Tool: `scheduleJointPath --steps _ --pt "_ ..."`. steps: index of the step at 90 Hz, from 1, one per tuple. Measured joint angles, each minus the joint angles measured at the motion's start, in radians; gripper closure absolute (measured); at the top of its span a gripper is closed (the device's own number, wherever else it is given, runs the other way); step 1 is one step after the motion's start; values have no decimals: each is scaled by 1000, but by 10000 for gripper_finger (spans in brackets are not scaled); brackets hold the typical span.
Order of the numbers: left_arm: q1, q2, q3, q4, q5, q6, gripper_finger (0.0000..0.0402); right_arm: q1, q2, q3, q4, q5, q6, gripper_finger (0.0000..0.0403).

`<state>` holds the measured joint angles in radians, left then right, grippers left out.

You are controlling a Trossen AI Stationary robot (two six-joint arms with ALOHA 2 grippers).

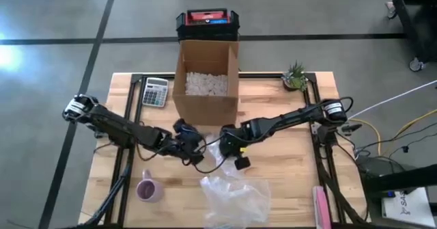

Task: Wrap mug
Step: Wrap the white mug with the bubble wrap

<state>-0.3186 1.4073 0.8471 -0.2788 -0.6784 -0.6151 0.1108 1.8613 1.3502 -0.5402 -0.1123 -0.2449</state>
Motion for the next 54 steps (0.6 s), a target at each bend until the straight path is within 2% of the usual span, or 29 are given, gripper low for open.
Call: scheduleJointPath --steps 10,19,27,44,54 --pt "25 50 -64 237 61 58 380 -1 -1 0 2 0 -1 403" --pt "36 92 -100 515 185 163 380 -2 0 0 2 0 -2 403" --pt "43 126 -103 662 305 205 380 -2 0 0 3 0 -2 403" --pt "46 237 -65 696 350 215 380 -2 0 3 1 1 -2 403" --pt "48 282 -37 701 347 216 380 -1 -10 53 -102 0 -1 403"
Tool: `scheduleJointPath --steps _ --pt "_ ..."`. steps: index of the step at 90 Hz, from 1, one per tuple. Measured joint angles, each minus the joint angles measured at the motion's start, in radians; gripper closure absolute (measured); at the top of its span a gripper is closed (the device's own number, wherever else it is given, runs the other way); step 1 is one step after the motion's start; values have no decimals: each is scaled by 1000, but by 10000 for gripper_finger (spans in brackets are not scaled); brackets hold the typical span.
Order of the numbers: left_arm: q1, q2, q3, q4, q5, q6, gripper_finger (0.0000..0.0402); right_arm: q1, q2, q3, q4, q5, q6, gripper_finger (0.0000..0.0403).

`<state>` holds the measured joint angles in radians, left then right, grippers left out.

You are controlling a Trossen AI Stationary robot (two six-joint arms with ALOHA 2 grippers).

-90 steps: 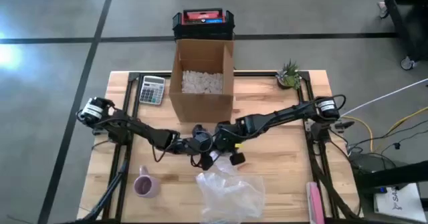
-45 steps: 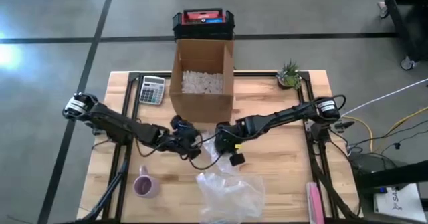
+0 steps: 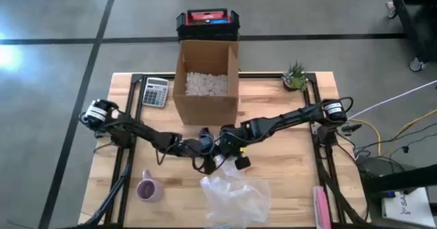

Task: Wrap mug
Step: Wrap the white mug with the bubble wrap

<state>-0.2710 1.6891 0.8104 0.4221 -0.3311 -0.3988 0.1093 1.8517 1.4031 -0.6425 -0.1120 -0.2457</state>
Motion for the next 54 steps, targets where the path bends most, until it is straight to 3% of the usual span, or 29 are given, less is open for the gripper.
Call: scheduleJointPath --steps 16,29,54 --pt "2 15 11 -3 -2 4 380 0 -68 109 -180 8 3 403" --pt "2 12 11 -4 -1 15 380 -5 -74 99 -91 9 10 403" --pt "1 -11 7 -31 4 17 380 -10 39 50 -38 7 11 403"
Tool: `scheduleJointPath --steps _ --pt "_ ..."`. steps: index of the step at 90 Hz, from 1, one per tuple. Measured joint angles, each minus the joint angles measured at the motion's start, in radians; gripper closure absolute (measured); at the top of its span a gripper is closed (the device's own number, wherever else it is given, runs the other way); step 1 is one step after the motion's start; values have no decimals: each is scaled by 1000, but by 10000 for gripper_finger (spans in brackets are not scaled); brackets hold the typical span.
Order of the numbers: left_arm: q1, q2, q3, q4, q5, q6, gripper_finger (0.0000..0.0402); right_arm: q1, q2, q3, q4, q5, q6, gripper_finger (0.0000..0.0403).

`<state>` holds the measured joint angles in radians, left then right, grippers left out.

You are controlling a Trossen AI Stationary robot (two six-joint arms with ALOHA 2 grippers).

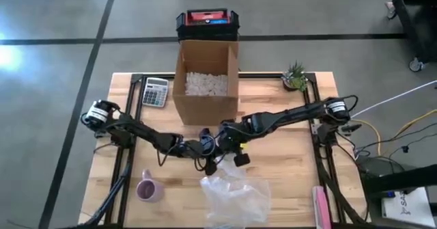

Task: Wrap mug
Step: Wrap the white mug with the bubble wrap

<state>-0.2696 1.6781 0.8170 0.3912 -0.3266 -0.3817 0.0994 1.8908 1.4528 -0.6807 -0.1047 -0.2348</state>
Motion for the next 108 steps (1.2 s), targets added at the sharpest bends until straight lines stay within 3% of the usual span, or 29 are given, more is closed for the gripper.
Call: scheduleJointPath --steps 20,32,44,54,75,108 --pt "-7 -141 -4 -139 8 -35 380 1 55 -5 14 0 -1 403" --pt "-19 -262 -2 -330 2 -122 380 1 59 -6 14 0 -2 403" --pt "-30 -305 -26 -483 -37 -230 380 1 60 -6 15 0 -2 403" --pt "-36 -273 -89 -419 -73 -256 380 1 61 -7 19 0 -2 403" --pt "-19 -106 -143 53 -82 -154 380 0 61 -8 41 1 -3 403" --pt "-17 9 38 12 -17 -54 380 1 61 -10 47 -3 -11 403"
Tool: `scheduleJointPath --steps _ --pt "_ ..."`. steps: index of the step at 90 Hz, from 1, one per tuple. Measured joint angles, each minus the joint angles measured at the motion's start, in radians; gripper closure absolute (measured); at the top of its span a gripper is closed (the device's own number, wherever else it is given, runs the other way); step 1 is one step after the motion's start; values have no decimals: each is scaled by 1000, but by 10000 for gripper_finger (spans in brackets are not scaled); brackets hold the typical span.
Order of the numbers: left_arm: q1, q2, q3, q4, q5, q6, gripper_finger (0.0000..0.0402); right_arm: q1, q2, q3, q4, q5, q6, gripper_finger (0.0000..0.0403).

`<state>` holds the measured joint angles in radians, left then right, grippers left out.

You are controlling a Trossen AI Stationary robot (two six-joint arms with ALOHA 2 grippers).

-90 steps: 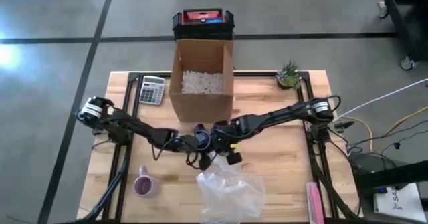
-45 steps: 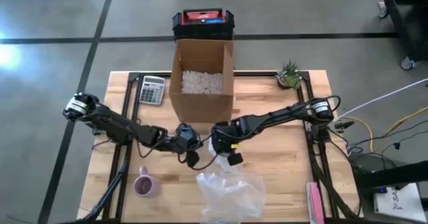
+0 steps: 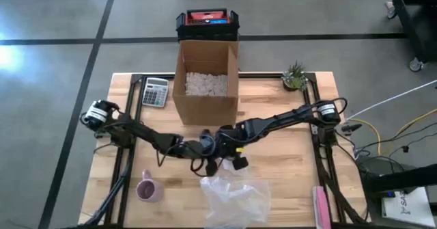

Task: Wrap mug
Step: Wrap the white mug with the bubble wrap

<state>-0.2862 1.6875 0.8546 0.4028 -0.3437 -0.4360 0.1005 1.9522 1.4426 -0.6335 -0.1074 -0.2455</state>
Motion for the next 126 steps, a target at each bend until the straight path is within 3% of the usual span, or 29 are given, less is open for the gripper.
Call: scheduleJointPath --steps 17,47,70,87,109,126 --pt "0 28 10 7 -6 8 380 0 -18 25 -61 4 -5 403" --pt "2 42 5 20 -14 9 380 3 -178 81 -222 -4 0 403" --pt "2 43 5 22 -14 9 380 43 -138 37 -177 -69 -6 403" --pt "2 43 5 24 -13 9 380 43 -83 -25 -76 65 18 403" --pt "1 17 6 -3 -3 9 380 35 -69 -64 0 77 18 403" --pt "3 -9 17 -22 -2 30 380 34 -109 -34 -82 90 2 403"
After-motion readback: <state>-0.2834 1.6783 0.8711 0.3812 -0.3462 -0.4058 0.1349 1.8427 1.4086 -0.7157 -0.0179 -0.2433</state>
